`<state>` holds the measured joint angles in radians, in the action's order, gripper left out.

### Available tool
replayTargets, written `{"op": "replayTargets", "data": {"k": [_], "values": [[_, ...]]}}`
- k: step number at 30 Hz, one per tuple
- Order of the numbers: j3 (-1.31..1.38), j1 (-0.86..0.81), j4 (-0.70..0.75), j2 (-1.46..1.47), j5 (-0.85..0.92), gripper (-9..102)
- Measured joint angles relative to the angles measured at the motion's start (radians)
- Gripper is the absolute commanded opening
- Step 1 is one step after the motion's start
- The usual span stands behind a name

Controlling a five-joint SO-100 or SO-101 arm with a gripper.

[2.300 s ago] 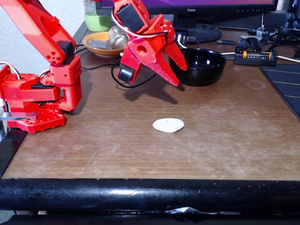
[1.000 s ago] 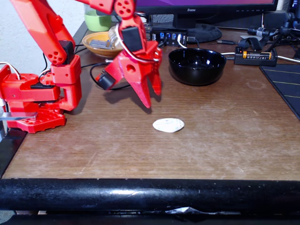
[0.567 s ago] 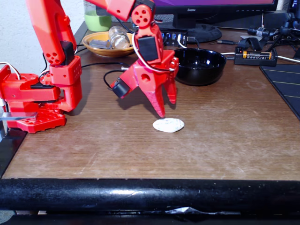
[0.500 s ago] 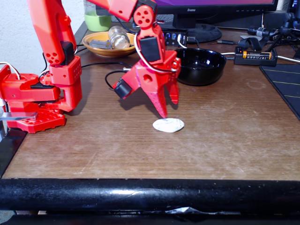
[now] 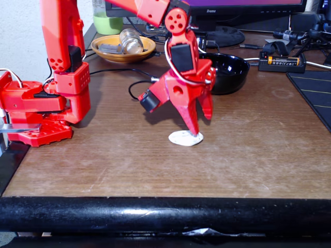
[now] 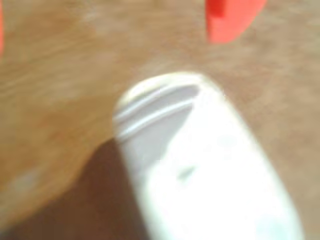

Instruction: Ramasse la gomme et mets-la dans le bol.

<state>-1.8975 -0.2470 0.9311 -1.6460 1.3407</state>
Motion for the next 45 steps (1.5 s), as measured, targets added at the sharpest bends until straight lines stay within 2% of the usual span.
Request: {"op": "replayTargets", "data": {"k": [7,16,45], "values": [[0.063,-0.054,0.002,0.064,0.029,23],[0.08,-0.031,0.017,0.067,0.028,23],[-0.14,-0.026,-0.17,0.044,0.028,23]]}}
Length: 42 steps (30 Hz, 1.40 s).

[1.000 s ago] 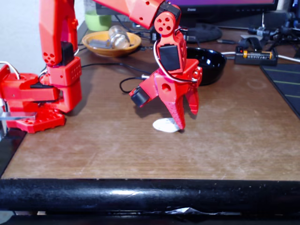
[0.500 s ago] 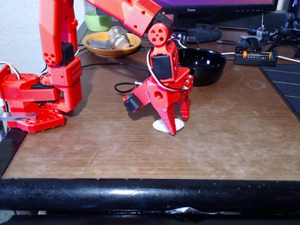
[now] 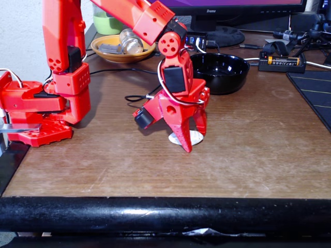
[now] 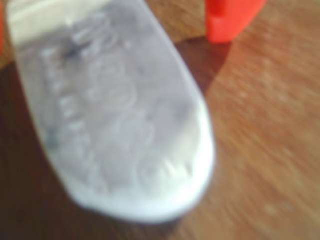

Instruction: Ramasse la gomme et mets-la dans le bol.

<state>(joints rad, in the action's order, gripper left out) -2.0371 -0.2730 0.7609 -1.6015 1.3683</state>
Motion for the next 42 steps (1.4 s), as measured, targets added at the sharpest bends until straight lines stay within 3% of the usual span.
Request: {"op": "replayTargets", "data": {"k": [21,23,26,27,36,42], "values": [[-0.127,0.021,-0.029,-0.098,0.012,23],[-0.127,0.021,-0.029,-0.098,0.012,18],[-0.127,0.021,-0.031,-0.098,0.012,-5],[-0.127,0.021,-0.037,-0.098,0.014,-6],[-0.144,0.023,-0.066,-0.107,0.002,-6],[-0.144,0.023,-0.035,-0.241,-0.192,-6]]}}
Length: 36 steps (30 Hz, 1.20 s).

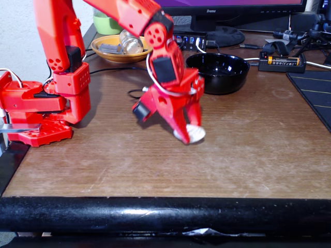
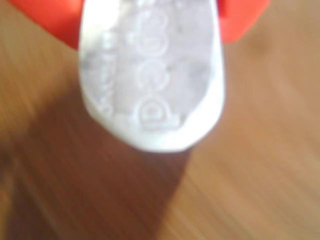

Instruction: Ramasse la gomme et mets-la dans le bol.

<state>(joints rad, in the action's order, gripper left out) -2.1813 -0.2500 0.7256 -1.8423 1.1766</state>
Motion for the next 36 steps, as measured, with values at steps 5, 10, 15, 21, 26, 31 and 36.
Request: {"op": "replayTargets", "data": {"k": [5,10,15,21,26,31,36], "values": [[0.069,0.0,0.052,-0.167,-0.242,-6],[0.12,0.0,0.06,-0.287,-0.459,-6],[0.118,0.002,0.069,-0.344,-0.554,-6],[0.178,0.041,0.107,-0.288,-0.595,-6],[0.414,0.037,0.169,-0.075,-0.638,-6],[0.71,0.037,0.273,0.143,-0.65,-6],[0.729,0.044,0.318,0.114,-0.655,-6]]}}
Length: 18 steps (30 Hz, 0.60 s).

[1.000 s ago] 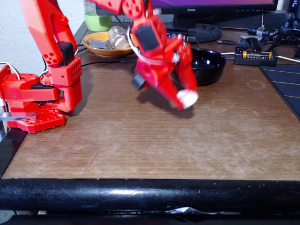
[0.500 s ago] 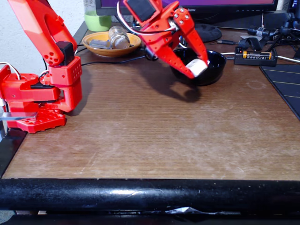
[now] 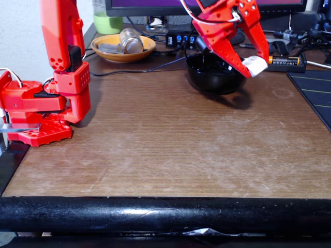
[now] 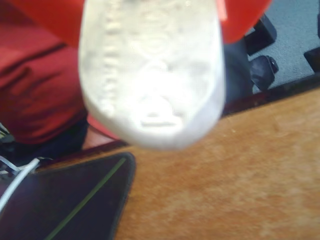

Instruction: Ramasse la gomme et mets-la dans le bol.

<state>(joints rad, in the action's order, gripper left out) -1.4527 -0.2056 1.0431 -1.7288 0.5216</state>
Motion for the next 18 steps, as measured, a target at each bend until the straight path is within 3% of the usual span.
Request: {"op": "replayTargets", "data": {"k": [7,14,18], "values": [[-0.27,0.112,0.103,-0.244,0.043,-6],[-0.282,0.374,0.296,-0.397,0.034,-6],[-0.262,0.428,0.322,-0.4,0.005,-6]]}}
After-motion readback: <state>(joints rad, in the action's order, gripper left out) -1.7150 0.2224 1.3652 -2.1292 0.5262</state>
